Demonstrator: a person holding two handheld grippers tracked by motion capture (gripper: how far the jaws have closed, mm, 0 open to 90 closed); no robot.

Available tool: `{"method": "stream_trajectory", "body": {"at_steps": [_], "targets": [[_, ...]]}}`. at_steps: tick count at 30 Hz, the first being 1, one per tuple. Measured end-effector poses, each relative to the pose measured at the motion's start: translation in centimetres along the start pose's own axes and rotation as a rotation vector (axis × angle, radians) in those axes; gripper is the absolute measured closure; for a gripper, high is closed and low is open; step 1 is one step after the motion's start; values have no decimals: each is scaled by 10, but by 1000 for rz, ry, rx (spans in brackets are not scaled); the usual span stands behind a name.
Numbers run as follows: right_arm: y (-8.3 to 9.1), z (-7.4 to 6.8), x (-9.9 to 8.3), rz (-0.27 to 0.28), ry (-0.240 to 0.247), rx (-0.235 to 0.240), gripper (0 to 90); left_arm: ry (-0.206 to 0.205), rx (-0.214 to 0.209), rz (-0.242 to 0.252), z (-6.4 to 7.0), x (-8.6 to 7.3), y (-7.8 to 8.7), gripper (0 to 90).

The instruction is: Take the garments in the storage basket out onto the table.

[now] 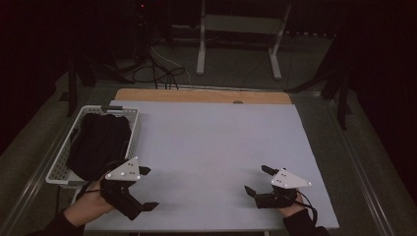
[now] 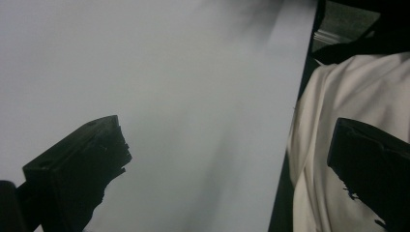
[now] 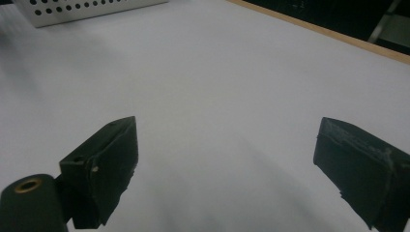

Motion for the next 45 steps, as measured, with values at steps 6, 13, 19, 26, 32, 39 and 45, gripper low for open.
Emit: {"method": "stream_trajectory", "body": {"at_steps": [6,13,19,26,32,39,45], "targets": [[-1,0,-1,-1,-1,-3,88,0,34,7,-7,8,12,0],[0,2,0,11,-15,-10,88,3,75,10,-19,13,29,0],[-1,2,0,12,-16,-14,87,22,119,27,-33,14,41,0],[-1,2,0,6,-14,-19,88,50,166,36,-50,12,56,0],[-1,2,-1,5,-20,-19,88,73,225,66,-67,14,74,0],[-2,2,-1,1,-11,-19,88,109,268,73,-86,13,86,0],[-2,3,-2,-1,-9,-22,88,162,318,84,-109,7,94,0]]}}
Point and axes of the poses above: each handheld gripper's, and its own axes: y roughly backward along the jaws, x roughly out of its top, z roughly to its right, the point moved 8 cm from there along -y, roughly forward along the jaws, and after that the axes turned 7 degrees about y, right-handed, at the moved point
